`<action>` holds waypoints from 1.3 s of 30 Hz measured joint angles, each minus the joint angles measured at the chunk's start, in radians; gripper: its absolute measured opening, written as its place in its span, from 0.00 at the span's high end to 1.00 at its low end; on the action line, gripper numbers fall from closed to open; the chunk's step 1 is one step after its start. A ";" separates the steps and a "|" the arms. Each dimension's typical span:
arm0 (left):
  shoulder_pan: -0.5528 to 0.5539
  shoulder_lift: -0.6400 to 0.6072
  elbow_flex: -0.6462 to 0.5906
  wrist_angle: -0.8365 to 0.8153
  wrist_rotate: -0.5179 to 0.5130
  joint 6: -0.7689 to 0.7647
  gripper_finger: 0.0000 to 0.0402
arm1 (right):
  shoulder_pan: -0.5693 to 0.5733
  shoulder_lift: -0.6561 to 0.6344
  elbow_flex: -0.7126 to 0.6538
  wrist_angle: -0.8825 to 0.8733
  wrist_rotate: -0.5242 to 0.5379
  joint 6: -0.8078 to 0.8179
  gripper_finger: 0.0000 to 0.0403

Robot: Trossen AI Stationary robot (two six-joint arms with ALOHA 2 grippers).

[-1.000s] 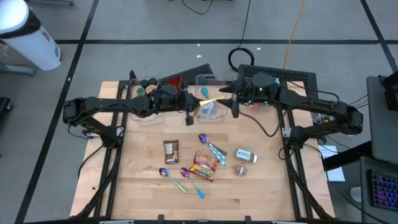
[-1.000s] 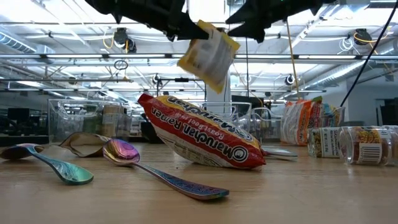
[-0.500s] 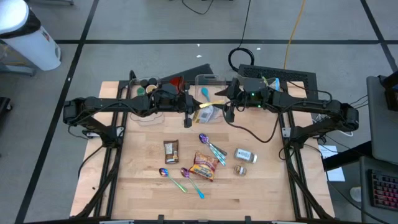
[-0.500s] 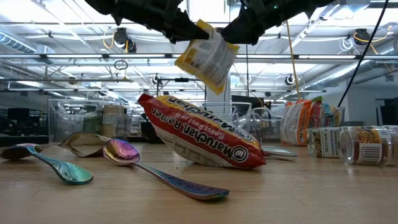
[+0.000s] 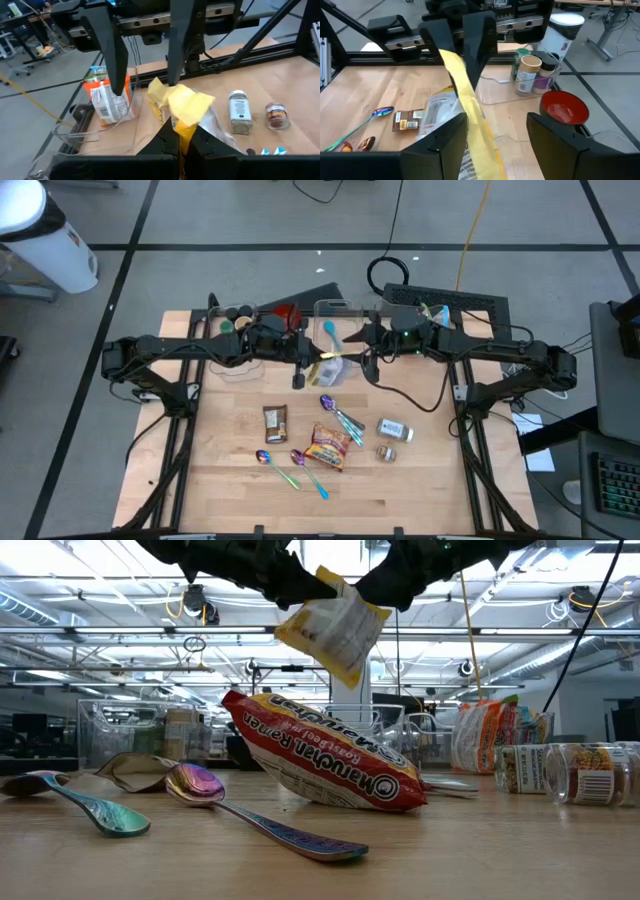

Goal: Pick & Place Food Item
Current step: Put the yellow noodle pack into the right transparent bin

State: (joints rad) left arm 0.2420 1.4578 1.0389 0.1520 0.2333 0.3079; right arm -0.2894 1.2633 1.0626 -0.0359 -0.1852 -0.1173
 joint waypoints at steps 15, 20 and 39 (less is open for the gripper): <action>0.000 0.001 0.000 0.030 0.040 0.030 1.00 | 0.037 0.000 0.000 -0.027 -0.004 0.001 0.51; 0.000 0.001 0.000 0.031 0.039 0.028 1.00 | 0.037 0.000 0.000 -0.038 -0.004 0.001 0.51; 0.000 0.001 0.000 0.032 0.032 0.016 0.99 | 0.036 0.000 0.000 -0.038 -0.002 0.055 0.98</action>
State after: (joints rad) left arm 0.2420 1.4586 1.0389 0.1844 0.2657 0.3241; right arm -0.2531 1.2633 1.0626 -0.0735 -0.1871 -0.0623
